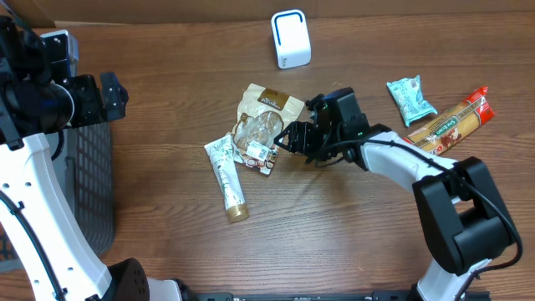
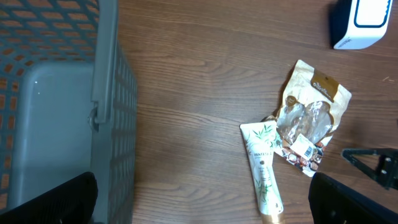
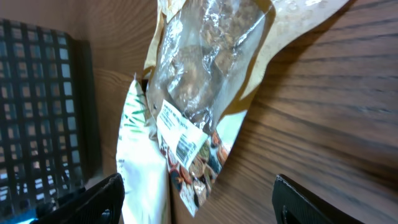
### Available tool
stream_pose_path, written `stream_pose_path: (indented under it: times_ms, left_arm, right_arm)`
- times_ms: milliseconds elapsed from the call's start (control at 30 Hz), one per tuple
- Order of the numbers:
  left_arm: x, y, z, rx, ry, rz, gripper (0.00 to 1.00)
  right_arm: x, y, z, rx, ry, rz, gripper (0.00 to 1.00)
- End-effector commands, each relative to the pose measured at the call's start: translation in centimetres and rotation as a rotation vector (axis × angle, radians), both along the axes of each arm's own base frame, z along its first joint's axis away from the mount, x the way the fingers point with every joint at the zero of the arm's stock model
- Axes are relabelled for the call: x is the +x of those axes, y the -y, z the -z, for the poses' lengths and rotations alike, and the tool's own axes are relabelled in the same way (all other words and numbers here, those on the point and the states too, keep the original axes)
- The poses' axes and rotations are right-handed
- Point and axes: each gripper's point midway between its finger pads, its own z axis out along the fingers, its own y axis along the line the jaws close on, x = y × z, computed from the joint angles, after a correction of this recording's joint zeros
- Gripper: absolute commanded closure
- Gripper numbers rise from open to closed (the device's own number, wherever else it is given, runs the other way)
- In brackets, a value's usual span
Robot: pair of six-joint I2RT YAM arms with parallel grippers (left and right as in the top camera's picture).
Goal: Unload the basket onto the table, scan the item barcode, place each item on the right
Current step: 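Move the right gripper to the clear snack bag and grasp it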
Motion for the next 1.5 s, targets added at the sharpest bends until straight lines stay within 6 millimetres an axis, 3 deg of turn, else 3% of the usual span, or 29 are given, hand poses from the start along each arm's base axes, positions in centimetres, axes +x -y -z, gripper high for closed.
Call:
stream_pose_path:
  times_ms: [0, 233, 567, 700, 900, 1033, 1100, 1167, 1333, 1467]
  left_arm:
    - [-0.1, -0.1, -0.1, 0.015, 0.004, 0.015, 0.01]
    - [-0.1, -0.1, -0.1, 0.016, 0.004, 0.014, 0.00]
    - [-0.1, -0.1, -0.1, 0.015, 0.004, 0.015, 0.01]
    - [-0.1, -0.1, -0.1, 0.015, 0.004, 0.015, 0.00]
    - [-0.1, -0.1, -0.1, 0.015, 0.004, 0.015, 0.01]
    - [-0.1, -0.1, -0.1, 0.015, 0.004, 0.015, 0.00]
    - [-0.1, -0.1, -0.1, 0.015, 0.004, 0.015, 0.00]
    - [-0.1, -0.1, -0.1, 0.016, 0.004, 0.014, 0.00]
    - [-0.1, -0.1, -0.1, 0.015, 0.004, 0.015, 0.00]
    - [-0.1, -0.1, -0.1, 0.016, 0.004, 0.014, 0.00]
  right_arm:
    - [0.0, -0.2, 2.7, 0.005, -0.082, 0.049, 0.23]
    - [0.9, -1.1, 5.9, 0.062, -0.124, 0.079, 0.24]
    - [2.8, -2.4, 7.0, 0.123, -0.080, 0.135, 0.24]
    - [3.0, -3.5, 8.4, 0.135, -0.101, 0.167, 0.25]
    - [3.3, -5.4, 9.8, 0.124, -0.091, 0.164, 0.31]
    - [3.7, -5.7, 10.0, 0.093, -0.060, 0.193, 0.44]
    - [3.5, -5.6, 10.4, 0.074, -0.064, 0.202, 0.69]
    - [3.5, -5.7, 10.5, 0.071, -0.066, 0.201, 0.83]
    - [3.2, -5.8, 10.2, 0.093, -0.079, 0.175, 0.96]
    - [3.1, -5.5, 9.2, 0.151, -0.104, 0.126, 0.96]
